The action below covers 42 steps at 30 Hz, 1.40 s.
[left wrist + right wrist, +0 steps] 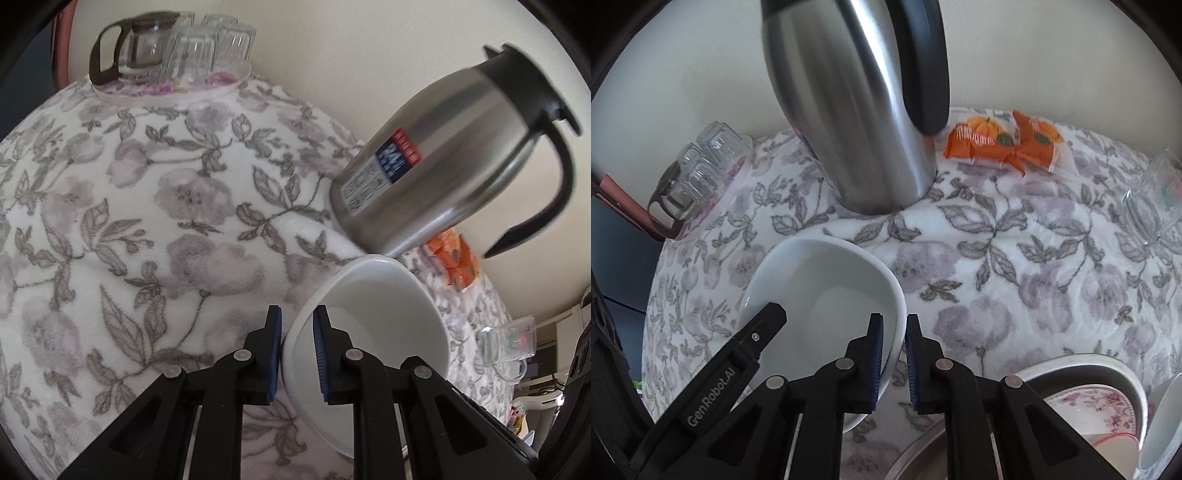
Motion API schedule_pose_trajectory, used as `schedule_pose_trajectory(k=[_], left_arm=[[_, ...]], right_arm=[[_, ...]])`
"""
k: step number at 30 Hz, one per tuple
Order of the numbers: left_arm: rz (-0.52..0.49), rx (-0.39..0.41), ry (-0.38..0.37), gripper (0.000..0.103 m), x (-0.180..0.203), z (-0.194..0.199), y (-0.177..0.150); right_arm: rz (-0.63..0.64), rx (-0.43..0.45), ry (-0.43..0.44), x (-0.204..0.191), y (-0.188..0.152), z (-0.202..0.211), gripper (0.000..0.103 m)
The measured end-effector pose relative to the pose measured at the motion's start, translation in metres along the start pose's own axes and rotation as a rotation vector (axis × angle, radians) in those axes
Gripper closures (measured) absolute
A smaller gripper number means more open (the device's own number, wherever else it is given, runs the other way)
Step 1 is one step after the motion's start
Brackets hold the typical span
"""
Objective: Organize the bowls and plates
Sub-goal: 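Close both grippers together on the MAX bowl rim, then lift the MAX bowl with both grippers and carry it toward the stacked dishes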
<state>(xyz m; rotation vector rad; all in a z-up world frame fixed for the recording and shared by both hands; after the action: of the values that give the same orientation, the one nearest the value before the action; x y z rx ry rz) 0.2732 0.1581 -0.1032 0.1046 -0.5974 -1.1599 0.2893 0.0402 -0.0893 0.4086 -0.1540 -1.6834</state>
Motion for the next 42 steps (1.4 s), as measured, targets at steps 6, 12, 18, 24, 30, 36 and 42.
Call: schedule_pose_trajectory(k=[6,12,18,24,30,36,42], left_arm=[[-0.044,0.079,-0.008,0.086,0.025,0.05,0.004],[-0.083,0.147,-0.033,0.086,0.054,0.098,-0.002],[-0.145,0.193,-0.047,0.086,0.085,0.133,-0.02],[-0.193,0.222,-0.079,0.086,0.114,0.159,-0.044],[-0.256,0.228,-0.112,0.086,0.145,0.171,-0.07],[-0.298,0.214,-0.136,0.086,0.165,0.172,-0.098],[-0.331,0.185,-0.127,0.086,0.172,0.159,-0.117]], right_arm=[[0.004,0.063,0.04,0.002,0.002,0.049,0.09],[-0.008,0.136,0.07,0.013,-0.001,0.103,0.09],[-0.016,0.202,0.077,0.034,-0.009,0.15,0.09],[-0.041,0.244,0.076,0.066,-0.025,0.185,0.09],[-0.069,0.283,0.06,0.099,-0.044,0.208,0.09],[-0.119,0.3,0.067,0.13,-0.065,0.215,0.09],[-0.159,0.28,0.083,0.151,-0.083,0.201,0.09]])
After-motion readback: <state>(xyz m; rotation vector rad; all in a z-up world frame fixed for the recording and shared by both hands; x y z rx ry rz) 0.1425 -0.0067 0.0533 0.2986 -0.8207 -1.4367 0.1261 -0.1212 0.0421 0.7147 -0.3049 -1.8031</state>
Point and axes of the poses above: each gripper's, at about its wrist camera, not at the fingertips, and z roughly against the way its jaws point, x to its right, y to its top, the point moved 9 cm from there along -z, roughly the way its jaws point, and after that the axes turned 3 degrees about -z, right-handed, at the moved point
